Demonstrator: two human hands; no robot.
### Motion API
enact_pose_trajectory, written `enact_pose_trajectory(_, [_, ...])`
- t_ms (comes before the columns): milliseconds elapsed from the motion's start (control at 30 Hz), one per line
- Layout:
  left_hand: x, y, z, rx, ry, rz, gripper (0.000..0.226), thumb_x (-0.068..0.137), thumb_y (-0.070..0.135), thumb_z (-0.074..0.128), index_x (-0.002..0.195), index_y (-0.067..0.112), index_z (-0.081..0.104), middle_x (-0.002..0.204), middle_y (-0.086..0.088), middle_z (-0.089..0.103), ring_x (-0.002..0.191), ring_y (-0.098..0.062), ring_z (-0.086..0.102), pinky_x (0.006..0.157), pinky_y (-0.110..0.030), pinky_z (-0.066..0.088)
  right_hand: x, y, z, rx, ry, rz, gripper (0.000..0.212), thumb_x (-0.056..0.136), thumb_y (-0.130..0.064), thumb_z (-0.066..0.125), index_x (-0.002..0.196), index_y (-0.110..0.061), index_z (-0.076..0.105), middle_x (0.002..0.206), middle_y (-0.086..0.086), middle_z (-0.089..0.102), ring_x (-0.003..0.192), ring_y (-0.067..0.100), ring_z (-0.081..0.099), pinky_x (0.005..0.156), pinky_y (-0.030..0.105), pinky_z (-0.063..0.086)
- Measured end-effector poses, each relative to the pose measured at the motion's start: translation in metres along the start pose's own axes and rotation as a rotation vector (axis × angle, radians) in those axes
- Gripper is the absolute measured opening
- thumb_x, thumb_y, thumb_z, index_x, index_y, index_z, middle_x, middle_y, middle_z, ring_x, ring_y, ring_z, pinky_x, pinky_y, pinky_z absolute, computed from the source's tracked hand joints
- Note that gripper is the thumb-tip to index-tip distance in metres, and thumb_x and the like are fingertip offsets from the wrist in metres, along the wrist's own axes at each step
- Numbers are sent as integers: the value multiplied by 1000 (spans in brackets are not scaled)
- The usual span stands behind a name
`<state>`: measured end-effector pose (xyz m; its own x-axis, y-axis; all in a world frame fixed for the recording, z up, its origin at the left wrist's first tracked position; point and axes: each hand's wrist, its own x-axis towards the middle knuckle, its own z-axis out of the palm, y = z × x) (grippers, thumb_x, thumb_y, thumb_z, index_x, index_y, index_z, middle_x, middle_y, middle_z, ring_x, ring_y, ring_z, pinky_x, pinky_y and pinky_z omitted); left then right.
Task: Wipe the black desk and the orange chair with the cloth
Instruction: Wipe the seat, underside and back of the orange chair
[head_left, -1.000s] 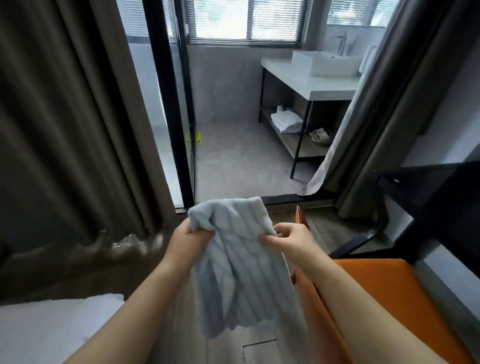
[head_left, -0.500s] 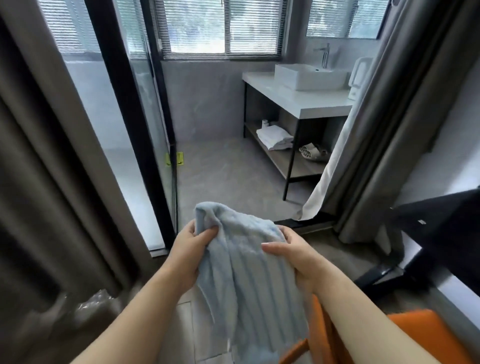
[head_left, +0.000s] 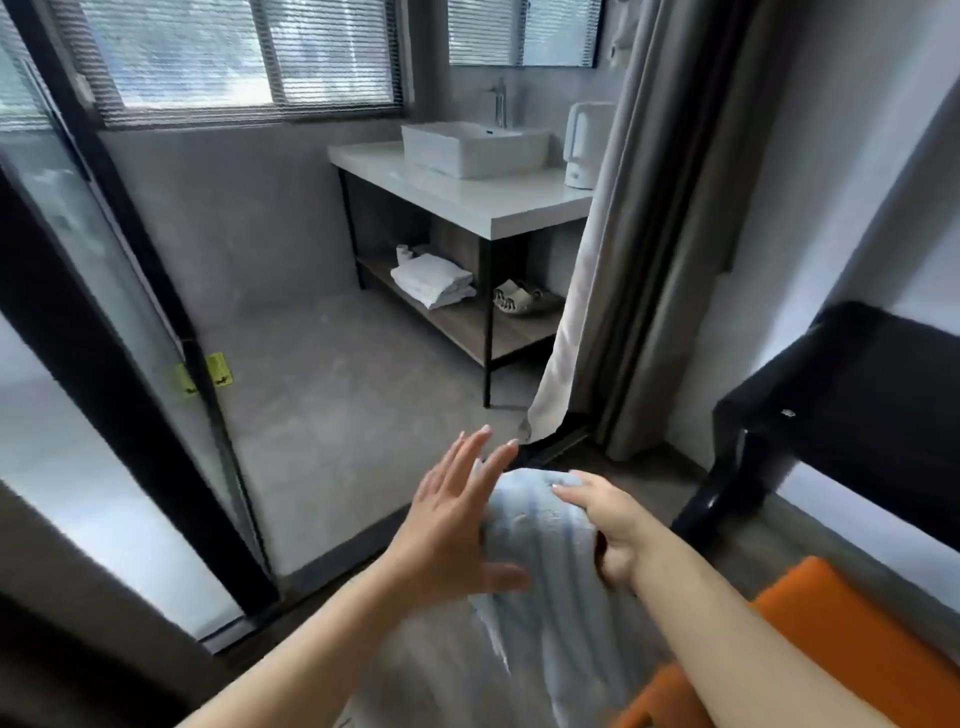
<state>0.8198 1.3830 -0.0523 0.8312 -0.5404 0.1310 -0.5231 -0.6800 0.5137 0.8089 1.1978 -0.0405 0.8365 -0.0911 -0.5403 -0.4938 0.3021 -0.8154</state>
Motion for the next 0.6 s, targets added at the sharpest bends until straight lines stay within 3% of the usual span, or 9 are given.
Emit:
enact_pose_trajectory(100, [23,-7,1,-41,-179,-15,112,65,30,75,132,63,-8,141,12,44,123,-18,48,89,-24,41,2,1,15,84,-7,-2,41,94,-5,51,123,-29,35,110,14,60,85,25,60,72,37,50])
enact_pose_trajectory(167, [34,-15,5,-93,-175,-119,91,66,25,72,140,52,26,125,10,60,113,-17,56,88,-28,46,1,5,11,137,55,-40,37,94,-9,52,121,-31,38,99,6,60,80,19,60,65,33,50])
enact_pose_trajectory(233, [40,-21,10,-126,-179,-235,60,65,25,67,120,44,52,107,12,66,104,-16,60,82,-32,50,-3,10,0,62,154,-111,29,94,-16,52,117,-33,45,95,2,62,73,16,60,60,28,49])
enact_pose_trajectory(333, [44,-25,20,-7,-245,-311,22,64,29,61,85,26,56,77,11,62,83,-17,61,60,-29,45,-11,29,-38,-375,479,-253,22,91,-13,54,109,-25,57,83,-3,62,71,17,59,63,28,46])
enact_pose_trajectory(400, [45,-22,31,86,-332,-290,21,59,34,58,75,21,54,69,10,59,70,-14,59,52,-25,40,-25,48,-69,-623,667,-271,16,89,-8,55,97,-21,62,83,-1,61,81,23,58,74,33,46])
enact_pose_trajectory(467, [44,-15,45,86,-404,-295,25,54,40,56,69,21,51,66,10,58,62,-9,56,48,-23,36,-46,69,-95,-718,739,-225,14,88,-12,57,94,-24,64,91,2,65,90,27,61,81,35,48])
enact_pose_trajectory(533, [43,-5,63,-48,-453,-331,30,51,43,56,72,22,56,67,9,62,64,-8,59,51,-23,39,-69,91,-114,-835,745,-119,11,90,-24,58,99,-25,65,99,0,68,97,23,62,80,28,45])
enact_pose_trajectory(600, [41,12,82,-231,-499,-377,34,50,42,57,75,20,61,72,5,66,70,-12,63,56,-25,45,-90,113,-128,-916,681,8,24,92,-36,54,111,-24,63,113,-1,66,106,20,59,81,24,41])
